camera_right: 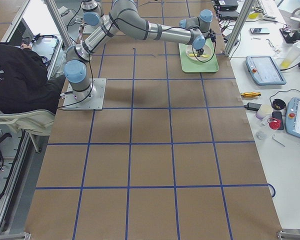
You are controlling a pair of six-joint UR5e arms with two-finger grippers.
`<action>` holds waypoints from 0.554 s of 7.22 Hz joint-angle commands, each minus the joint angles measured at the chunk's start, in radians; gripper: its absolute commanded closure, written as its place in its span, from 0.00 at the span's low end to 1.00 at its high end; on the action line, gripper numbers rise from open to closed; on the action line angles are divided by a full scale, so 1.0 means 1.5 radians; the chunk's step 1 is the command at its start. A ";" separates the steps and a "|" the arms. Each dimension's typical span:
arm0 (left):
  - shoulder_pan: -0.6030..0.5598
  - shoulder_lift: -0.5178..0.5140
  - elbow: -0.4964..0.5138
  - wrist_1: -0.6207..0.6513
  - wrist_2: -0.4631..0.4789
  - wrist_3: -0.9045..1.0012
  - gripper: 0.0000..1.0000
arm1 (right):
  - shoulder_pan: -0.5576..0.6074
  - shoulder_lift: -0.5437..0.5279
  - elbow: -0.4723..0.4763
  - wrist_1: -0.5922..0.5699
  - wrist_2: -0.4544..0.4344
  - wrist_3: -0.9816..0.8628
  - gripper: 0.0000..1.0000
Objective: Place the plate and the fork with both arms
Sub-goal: 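Reach the right gripper over the plate and grasp the yellow fork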
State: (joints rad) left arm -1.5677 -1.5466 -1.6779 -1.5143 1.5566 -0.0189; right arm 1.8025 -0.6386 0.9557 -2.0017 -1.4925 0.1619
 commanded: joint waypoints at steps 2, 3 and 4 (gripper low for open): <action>0.000 0.000 0.000 0.000 -0.001 0.001 0.00 | 0.002 0.001 0.002 -0.008 -0.005 0.001 0.47; 0.000 0.000 0.001 0.000 -0.001 0.001 0.00 | 0.002 0.003 0.004 -0.008 -0.008 0.001 0.49; 0.000 0.000 0.000 0.001 -0.001 0.001 0.00 | 0.002 0.007 0.004 -0.008 -0.009 0.004 0.49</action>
State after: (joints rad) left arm -1.5677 -1.5463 -1.6773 -1.5137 1.5555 -0.0170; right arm 1.8054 -0.6332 0.9606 -2.0139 -1.5028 0.1651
